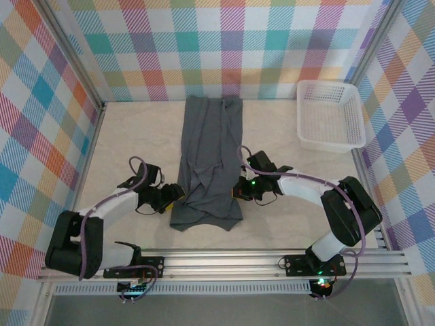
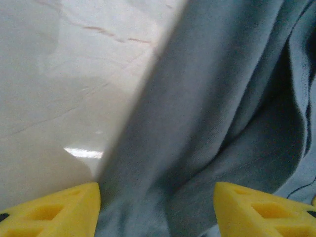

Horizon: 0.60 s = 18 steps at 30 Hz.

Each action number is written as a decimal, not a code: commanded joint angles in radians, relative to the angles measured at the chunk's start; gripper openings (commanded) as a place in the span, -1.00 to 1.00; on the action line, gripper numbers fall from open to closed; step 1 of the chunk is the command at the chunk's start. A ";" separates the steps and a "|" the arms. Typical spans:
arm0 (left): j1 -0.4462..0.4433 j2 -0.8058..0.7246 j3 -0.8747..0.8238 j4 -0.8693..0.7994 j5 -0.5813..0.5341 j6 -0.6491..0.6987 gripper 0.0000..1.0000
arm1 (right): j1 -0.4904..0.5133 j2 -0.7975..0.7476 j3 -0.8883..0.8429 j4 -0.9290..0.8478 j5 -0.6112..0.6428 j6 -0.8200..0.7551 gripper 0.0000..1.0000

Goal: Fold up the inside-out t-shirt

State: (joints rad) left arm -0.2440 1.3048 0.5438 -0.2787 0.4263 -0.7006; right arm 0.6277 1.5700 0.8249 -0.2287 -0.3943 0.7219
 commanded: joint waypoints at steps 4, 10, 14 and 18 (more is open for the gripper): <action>-0.041 0.090 0.002 0.156 0.058 -0.050 0.09 | -0.002 0.009 -0.008 -0.014 0.002 0.010 -1.00; -0.055 0.058 0.028 0.124 0.038 -0.057 -0.52 | -0.002 0.019 -0.014 -0.018 0.014 0.019 -1.00; -0.059 0.051 0.011 0.110 0.043 -0.050 -0.90 | -0.005 0.024 -0.007 -0.060 0.050 0.012 -1.00; -0.114 0.042 -0.013 0.084 0.037 -0.059 -1.00 | -0.012 -0.006 -0.031 -0.101 0.067 -0.005 -1.00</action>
State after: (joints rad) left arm -0.3149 1.3716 0.5476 -0.1574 0.4641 -0.7563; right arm 0.6239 1.5764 0.8223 -0.2687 -0.3485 0.7254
